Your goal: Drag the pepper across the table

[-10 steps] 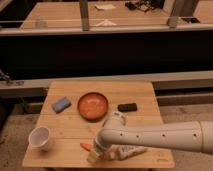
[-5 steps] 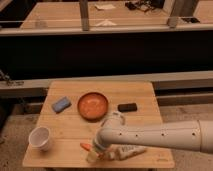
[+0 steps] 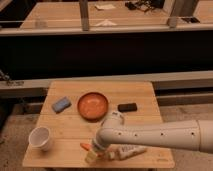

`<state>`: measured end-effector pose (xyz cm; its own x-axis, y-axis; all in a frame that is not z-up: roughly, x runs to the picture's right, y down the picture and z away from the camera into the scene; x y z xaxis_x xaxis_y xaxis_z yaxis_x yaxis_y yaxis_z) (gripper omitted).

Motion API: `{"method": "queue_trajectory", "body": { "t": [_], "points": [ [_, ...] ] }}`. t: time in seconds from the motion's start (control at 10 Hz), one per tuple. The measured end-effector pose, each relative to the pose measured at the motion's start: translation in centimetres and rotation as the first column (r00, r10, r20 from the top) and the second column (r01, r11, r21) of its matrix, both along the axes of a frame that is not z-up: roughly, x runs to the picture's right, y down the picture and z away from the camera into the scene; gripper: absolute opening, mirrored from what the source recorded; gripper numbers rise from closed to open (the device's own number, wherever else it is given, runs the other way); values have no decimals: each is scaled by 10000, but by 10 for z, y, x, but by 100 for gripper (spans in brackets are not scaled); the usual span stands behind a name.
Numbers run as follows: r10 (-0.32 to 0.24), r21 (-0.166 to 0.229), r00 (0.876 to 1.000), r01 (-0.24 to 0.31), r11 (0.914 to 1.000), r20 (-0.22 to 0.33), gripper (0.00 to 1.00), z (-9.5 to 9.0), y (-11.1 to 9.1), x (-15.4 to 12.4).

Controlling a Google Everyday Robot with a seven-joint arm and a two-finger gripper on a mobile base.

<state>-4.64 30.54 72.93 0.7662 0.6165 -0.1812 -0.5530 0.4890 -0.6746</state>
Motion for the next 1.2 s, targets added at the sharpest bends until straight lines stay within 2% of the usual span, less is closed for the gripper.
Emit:
{"method": "queue_trajectory", "body": {
  "t": [0.4, 0.6, 1.2],
  "points": [
    [110, -99, 9999, -110, 9999, -13, 72, 0, 1, -3],
    [143, -146, 9999, -143, 9998, -10, 77, 0, 2, -4],
    [278, -303, 9996, -278, 9992, 7, 77, 0, 4, -9]
  ]
}}
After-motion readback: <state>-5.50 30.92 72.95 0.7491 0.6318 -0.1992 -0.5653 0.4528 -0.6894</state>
